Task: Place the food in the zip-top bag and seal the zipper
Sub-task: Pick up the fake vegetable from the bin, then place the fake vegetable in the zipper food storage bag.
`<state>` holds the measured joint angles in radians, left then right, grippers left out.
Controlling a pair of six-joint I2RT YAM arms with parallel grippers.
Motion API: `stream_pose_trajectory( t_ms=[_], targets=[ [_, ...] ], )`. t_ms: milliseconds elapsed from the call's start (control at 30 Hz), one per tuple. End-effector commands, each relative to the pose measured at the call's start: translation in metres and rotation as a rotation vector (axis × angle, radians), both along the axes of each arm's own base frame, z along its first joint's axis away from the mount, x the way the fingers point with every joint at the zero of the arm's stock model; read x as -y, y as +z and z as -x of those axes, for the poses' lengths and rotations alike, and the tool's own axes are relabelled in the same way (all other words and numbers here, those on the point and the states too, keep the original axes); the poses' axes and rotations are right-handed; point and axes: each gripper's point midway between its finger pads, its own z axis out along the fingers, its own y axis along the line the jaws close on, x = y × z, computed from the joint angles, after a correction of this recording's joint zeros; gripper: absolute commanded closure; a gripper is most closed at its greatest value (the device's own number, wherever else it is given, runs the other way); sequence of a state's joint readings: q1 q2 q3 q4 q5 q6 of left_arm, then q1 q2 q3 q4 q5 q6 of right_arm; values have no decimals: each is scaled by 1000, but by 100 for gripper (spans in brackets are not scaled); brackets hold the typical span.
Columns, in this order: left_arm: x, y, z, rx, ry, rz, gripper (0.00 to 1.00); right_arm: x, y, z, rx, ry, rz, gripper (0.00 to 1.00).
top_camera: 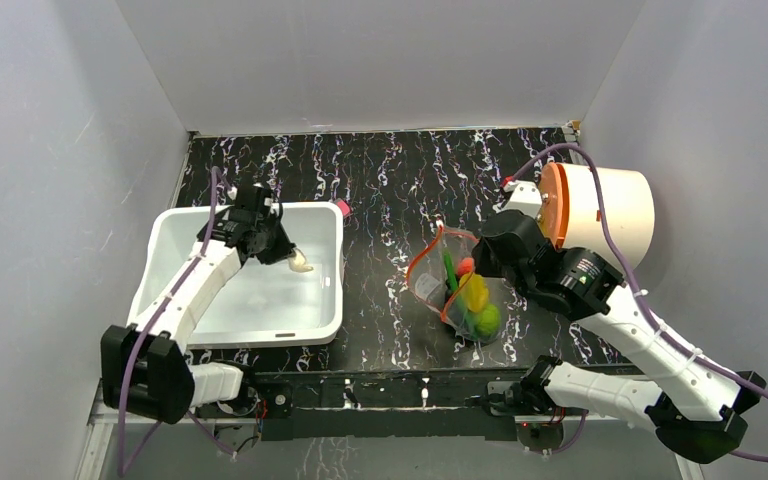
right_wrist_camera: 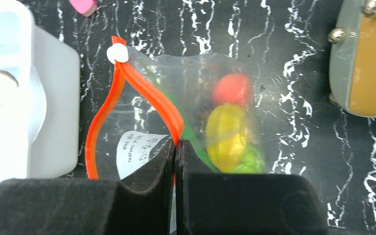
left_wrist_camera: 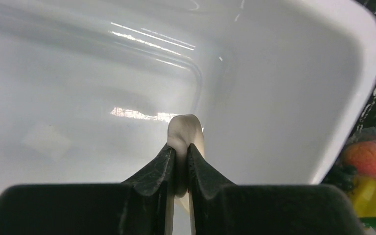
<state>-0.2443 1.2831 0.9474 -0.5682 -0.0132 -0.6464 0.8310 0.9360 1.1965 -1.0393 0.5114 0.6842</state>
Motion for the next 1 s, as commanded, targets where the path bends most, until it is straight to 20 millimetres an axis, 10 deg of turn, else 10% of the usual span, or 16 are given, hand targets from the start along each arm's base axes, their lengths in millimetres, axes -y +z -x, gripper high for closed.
stream_pose_trajectory(
  t_ms=[0,667,967],
  targets=[
    [-7,43,-2,108,-12,-16,93,-29,22,-8,68,90,-111,100],
    [75,208,17,679,-343,469,95,-73,41,12,146,261,-467,100],
    [131,188,39,658,-458,465,95,-83,60,10,195,276,-567,100]
  ],
)
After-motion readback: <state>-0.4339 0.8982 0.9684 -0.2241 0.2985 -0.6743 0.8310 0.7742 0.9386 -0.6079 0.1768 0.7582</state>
